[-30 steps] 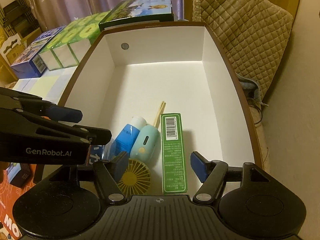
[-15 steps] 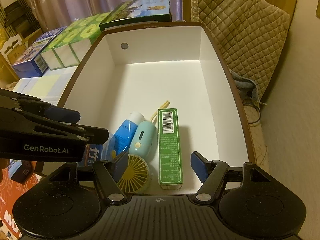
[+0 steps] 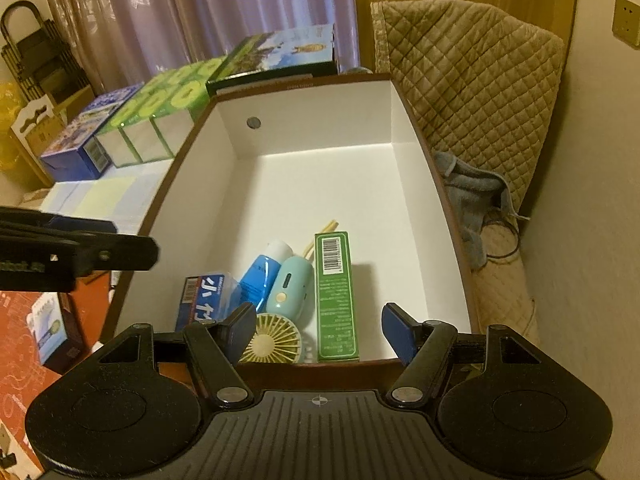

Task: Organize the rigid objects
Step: 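Raise both grippers out of the brown box, then move both grippers back over the orange mat toward the remaining items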

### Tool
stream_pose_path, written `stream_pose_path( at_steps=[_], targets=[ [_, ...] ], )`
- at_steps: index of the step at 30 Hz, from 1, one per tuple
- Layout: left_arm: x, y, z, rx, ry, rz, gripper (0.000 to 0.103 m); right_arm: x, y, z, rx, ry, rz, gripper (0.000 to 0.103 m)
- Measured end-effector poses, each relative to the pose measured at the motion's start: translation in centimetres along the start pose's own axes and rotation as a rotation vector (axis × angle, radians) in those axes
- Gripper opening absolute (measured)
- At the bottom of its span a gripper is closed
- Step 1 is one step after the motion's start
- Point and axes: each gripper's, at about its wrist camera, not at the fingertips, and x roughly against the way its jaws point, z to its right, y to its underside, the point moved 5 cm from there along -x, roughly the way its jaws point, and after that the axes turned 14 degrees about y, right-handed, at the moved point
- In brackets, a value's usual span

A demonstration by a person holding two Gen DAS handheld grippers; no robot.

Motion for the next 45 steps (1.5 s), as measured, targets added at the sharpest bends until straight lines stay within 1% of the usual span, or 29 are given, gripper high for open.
stream_pose_path(
  at_steps=[9, 14, 16, 20, 25, 32, 35, 37, 45],
  targets=[
    [4.2, 1.6, -0.9, 0.015, 0.017, 0.051, 0.055, 2.6, 0.5, -0.7, -0.044, 0.003, 0.043, 0.067],
    [6.5, 2.8, -2.5, 0.024, 0.026, 0.076, 0.055, 4.1, 1.3, -1.4, -0.097, 0.016, 0.076, 0.067],
    [7.6, 3.5, -3.7, 0.033, 0.017, 0.085, 0.055, 4.6, 1.7, -1.8, -0.113, 0.014, 0.086, 0.067],
    [10.0, 5.2, -7.3, 0.085, -0.031, 0.088, 0.055, 5.6, 2.6, -3.8, -0.126, -0.012, 0.090, 0.067],
    [12.3, 7.8, -12.1, 0.145, -0.096, 0.071, 0.055, 6.2, 3.9, -7.8, -0.099, -0.072, 0.075, 0.067],
    [13.9, 11.9, -17.1, 0.229, -0.150, 0.021, 0.055, 4.8, 5.9, -14.2, -0.028, -0.133, -0.001, 0.067],
    [14.2, 13.3, -18.6, 0.255, -0.164, 0.003, 0.055, 3.8, 6.7, -16.3, 0.002, -0.141, -0.030, 0.067],
    [14.4, 14.1, -19.4, 0.261, -0.177, -0.006, 0.055, 3.0, 7.1, -17.4, 0.020, -0.136, -0.048, 0.067],
    [14.6, 15.7, -21.6, 0.291, -0.179, -0.023, 0.055, -0.1, 8.0, -20.2, 0.045, -0.089, -0.094, 0.066]
  ],
)
